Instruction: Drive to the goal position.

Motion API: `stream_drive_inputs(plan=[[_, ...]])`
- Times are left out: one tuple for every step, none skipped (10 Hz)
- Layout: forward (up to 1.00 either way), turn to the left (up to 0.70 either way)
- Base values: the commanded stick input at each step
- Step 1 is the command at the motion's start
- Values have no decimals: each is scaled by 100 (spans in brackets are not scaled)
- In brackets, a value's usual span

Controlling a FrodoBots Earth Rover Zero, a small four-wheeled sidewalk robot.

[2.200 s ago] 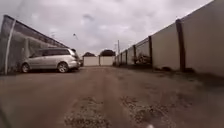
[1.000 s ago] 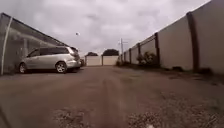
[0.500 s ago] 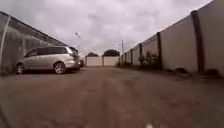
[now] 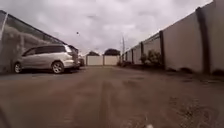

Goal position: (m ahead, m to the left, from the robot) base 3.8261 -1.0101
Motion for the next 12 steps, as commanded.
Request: stream_drive_inputs(plan=[[60,0],[60,0],[60,0],[60,0],[60,0],[60,0],[60,5],[60,11],[60,15],[60,10],[60,5],[60,0]])
